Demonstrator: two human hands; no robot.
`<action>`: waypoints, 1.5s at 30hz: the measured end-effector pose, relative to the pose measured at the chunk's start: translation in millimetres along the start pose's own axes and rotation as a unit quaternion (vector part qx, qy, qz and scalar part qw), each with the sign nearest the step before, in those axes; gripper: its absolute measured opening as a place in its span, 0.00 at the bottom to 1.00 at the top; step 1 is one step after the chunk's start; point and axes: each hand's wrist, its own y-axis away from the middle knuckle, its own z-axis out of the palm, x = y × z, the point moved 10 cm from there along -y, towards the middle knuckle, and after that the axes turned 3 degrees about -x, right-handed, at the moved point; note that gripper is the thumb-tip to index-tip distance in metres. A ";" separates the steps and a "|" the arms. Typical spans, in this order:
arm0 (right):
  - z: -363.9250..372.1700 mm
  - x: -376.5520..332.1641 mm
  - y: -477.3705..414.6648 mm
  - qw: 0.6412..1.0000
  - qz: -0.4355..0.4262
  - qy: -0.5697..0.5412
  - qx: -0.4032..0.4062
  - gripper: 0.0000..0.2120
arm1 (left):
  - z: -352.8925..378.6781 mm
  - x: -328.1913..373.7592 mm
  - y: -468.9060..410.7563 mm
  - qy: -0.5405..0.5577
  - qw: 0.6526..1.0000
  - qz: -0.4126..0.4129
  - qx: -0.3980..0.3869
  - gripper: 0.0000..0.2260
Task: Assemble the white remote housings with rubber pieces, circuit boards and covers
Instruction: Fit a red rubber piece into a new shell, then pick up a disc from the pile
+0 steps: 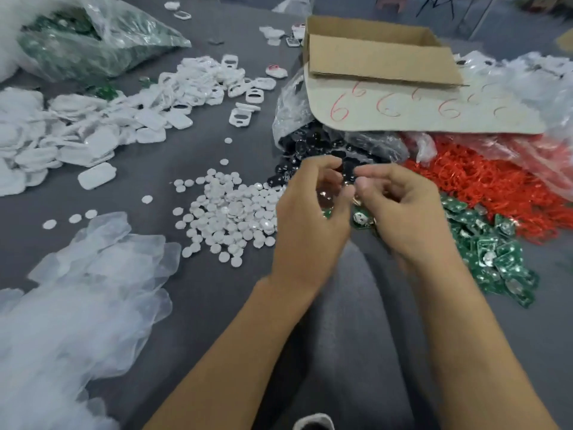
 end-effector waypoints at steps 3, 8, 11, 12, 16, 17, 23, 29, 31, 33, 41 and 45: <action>15.0 -4.7 49.9 0.953 0.083 -0.279 -0.087 0.08 | -12.0 13.4 18.6 0.092 0.992 -0.033 -0.082 0.14; 10.8 -9.4 135.0 0.916 0.103 -0.374 -0.099 0.12 | -51.1 47.1 81.4 0.148 0.983 -0.030 -0.109 0.19; 7.1 -10.0 175.9 0.920 0.093 -0.369 -0.098 0.13 | -69.7 60.3 113.2 0.163 0.981 -0.045 -0.094 0.20; 5.6 -11.5 187.7 0.921 0.087 -0.368 -0.099 0.14 | -74.2 65.2 123.1 0.174 0.979 -0.051 -0.093 0.20; 6.8 -19.1 224.1 0.905 0.079 -0.400 -0.124 0.15 | -86.9 78.3 156.3 0.235 0.965 -0.087 -0.079 0.19; 8.2 -20.7 231.1 0.897 0.082 -0.414 -0.131 0.15 | -88.9 80.7 162.9 0.247 0.962 -0.094 -0.074 0.19; 11.6 -29.2 259.0 0.866 0.086 -0.467 -0.157 0.12 | -97.5 95.9 189.3 0.271 0.959 -0.073 -0.041 0.16; 2.8 -22.9 263.2 0.878 0.052 -0.451 -0.153 0.10 | -107.8 85.4 203.1 0.157 0.987 -0.037 -0.012 0.17; -12.4 -15.4 255.4 0.937 0.016 -0.328 -0.116 0.08 | -108.3 64.4 209.2 0.013 0.998 -0.056 -0.035 0.25; -22.7 -16.2 247.0 0.991 -0.054 -0.090 -0.086 0.12 | -98.6 43.5 217.1 -0.085 0.988 -0.091 -0.094 0.35; 30.0 -24.7 247.4 0.895 -0.267 0.288 -0.213 0.14 | -81.5 18.0 224.4 -0.188 0.968 -0.087 -0.145 0.36; 35.3 -19.6 238.7 0.881 -0.251 0.331 -0.228 0.12 | -79.3 14.7 224.1 -0.185 0.965 -0.095 -0.161 0.36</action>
